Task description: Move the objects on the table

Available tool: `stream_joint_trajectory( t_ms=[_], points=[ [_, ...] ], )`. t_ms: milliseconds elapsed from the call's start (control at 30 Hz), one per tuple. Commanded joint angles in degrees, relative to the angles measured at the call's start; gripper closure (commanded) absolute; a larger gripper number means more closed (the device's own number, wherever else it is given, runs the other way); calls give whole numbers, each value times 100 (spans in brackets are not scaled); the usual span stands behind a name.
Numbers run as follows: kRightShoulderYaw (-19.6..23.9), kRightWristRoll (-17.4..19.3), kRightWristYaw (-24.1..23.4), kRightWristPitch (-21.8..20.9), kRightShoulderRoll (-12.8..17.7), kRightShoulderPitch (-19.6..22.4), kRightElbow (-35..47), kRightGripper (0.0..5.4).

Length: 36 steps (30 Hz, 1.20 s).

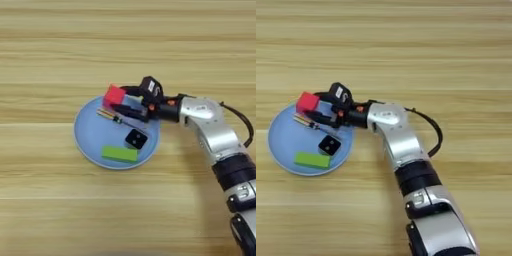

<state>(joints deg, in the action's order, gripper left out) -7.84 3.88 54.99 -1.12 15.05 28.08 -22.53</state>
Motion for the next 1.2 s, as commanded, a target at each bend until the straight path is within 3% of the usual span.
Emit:
stream_joint_trajectory(
  t_ms=[33, 567, 900, 1200],
  points=[
    [323, 164, -262, -139, 159, 691, -21, 301],
    [970, 78, -551, -672, 719, 1582, -1721, 301],
    [942, -220, -898, -1242, 738, 2025, -3363, 301],
    [826, -558, -1190, -1590, 649, 2140, -4181, 301]
  ],
)
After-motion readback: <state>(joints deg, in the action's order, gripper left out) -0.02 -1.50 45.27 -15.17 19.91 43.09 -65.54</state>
